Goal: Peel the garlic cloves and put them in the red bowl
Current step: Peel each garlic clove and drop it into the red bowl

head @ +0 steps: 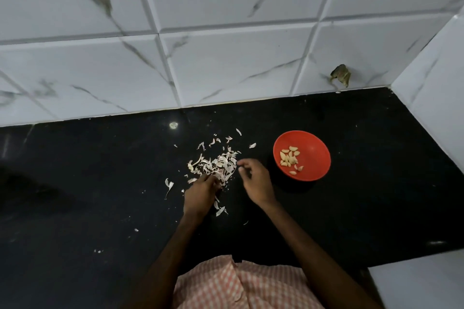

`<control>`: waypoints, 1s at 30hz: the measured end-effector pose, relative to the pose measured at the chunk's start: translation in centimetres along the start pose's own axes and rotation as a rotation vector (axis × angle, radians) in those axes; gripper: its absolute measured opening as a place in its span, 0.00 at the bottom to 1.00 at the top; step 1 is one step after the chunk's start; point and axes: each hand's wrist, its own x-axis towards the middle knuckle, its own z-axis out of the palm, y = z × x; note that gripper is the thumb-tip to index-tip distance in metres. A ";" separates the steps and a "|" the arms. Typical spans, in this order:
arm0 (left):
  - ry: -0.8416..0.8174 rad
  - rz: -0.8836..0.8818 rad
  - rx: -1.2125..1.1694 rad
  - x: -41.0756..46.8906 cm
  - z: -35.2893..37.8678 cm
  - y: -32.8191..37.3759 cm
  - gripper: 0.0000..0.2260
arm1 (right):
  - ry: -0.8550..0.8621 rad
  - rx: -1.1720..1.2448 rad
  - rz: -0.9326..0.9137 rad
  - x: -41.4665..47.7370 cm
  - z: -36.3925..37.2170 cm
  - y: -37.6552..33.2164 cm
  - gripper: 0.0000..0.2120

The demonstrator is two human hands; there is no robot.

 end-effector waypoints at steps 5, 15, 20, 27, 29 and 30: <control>0.160 -0.218 -0.426 -0.1 -0.9 -1.0 0.03 | -0.115 -0.177 -0.113 -0.9 2.0 1.2 0.10; 0.167 -0.241 -0.771 -1.3 -2.1 -3.1 0.08 | -0.488 -0.569 -0.481 -1.3 6.1 0.9 0.35; 0.117 -0.261 -0.723 -1.7 -2.0 -4.9 0.12 | -0.433 -0.645 -0.454 -1.4 6.4 1.1 0.20; 0.290 -0.077 -0.280 -2.7 -3.4 -6.0 0.10 | -0.152 -0.298 -0.214 -1.4 6.5 0.9 0.04; 0.347 -0.074 -0.182 -2.6 -3.6 -7.3 0.18 | -0.056 -0.120 -0.094 -1.1 6.0 0.6 0.05; 0.313 -0.098 -0.139 -2.5 -3.4 -8.1 0.23 | -0.032 -0.080 -0.050 -0.9 5.7 0.4 0.06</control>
